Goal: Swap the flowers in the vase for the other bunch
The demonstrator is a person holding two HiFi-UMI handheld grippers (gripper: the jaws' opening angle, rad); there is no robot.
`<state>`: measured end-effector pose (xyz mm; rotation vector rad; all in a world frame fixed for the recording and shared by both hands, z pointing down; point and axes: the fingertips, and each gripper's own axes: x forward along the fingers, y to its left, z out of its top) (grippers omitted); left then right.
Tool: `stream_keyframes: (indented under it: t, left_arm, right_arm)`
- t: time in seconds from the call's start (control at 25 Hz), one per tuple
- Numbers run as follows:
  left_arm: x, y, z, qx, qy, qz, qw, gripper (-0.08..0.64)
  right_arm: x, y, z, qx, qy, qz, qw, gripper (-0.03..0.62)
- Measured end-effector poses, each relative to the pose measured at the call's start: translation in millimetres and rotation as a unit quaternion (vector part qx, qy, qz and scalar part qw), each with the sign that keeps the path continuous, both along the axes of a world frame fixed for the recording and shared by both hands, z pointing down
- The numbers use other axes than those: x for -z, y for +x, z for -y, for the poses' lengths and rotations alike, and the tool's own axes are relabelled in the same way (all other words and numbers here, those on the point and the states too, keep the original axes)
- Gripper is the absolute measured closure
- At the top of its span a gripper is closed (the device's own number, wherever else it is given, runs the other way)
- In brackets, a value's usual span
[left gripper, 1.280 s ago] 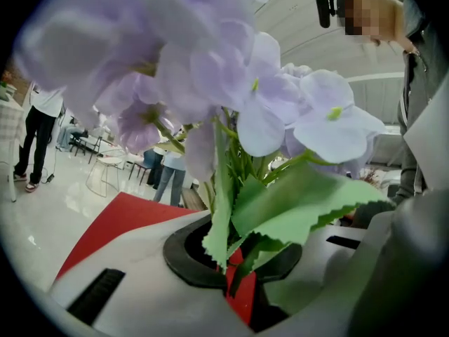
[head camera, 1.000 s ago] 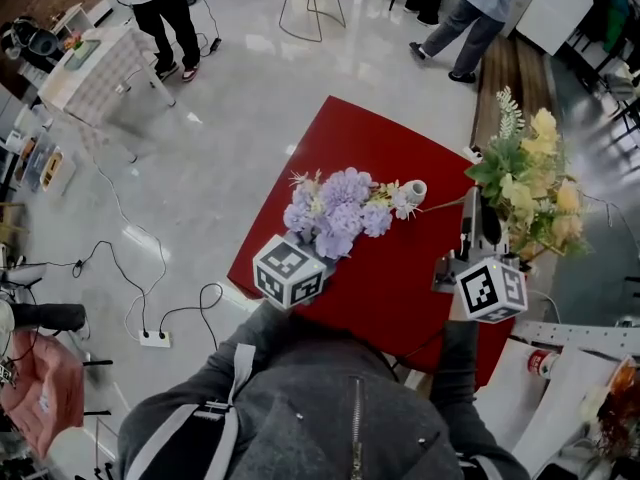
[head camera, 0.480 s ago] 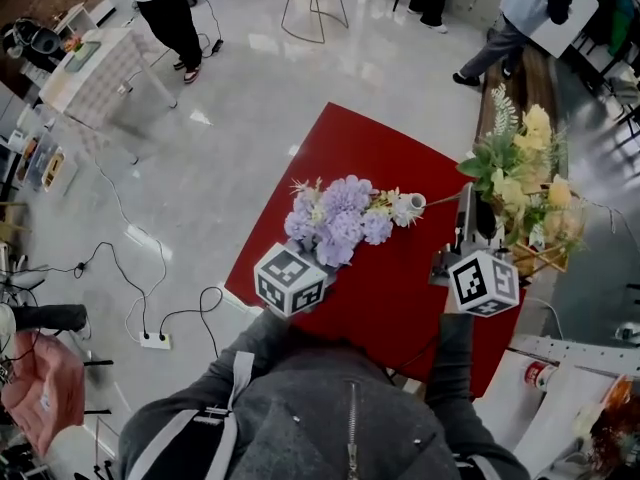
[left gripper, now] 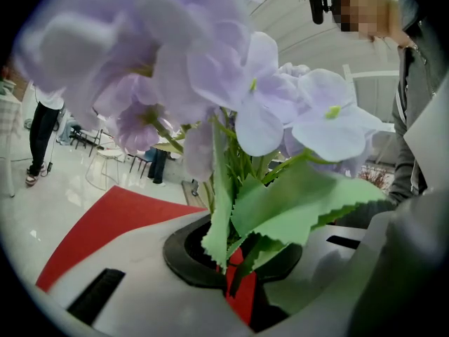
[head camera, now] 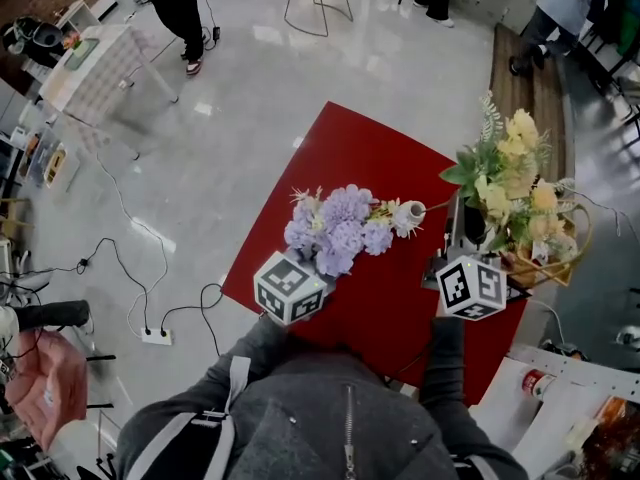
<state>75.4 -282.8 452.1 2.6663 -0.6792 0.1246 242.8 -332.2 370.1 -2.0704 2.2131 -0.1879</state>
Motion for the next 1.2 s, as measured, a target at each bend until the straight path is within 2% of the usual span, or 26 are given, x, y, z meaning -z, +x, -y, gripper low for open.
stream_keyframes:
  t: [0.48, 0.64, 0.88, 1.2]
  left_arm:
    - [-13, 0, 8, 0.005, -0.019, 0.014, 0.9997, 0.511]
    - [-18, -1, 9, 0.010, -0.023, 0.019, 0.9995, 0.511]
    - [-22, -1, 9, 0.019, -0.025, 0.024, 0.9992, 0.511]
    - [-23, -1, 9, 0.028, -0.026, 0.022, 0.9990, 0.511]
  right_arm:
    - [-38, -12, 14, 0.013, -0.030, -0.018, 0.999, 0.560]
    - [-56, -17, 15, 0.020, -0.039, -0.011, 0.999, 0.560]
    - [-79, -27, 14, 0.045, -0.039, -0.011, 0.998, 0.560]
    - [-99, -32, 13, 0.054, -0.044, -0.023, 0.997, 0.560]
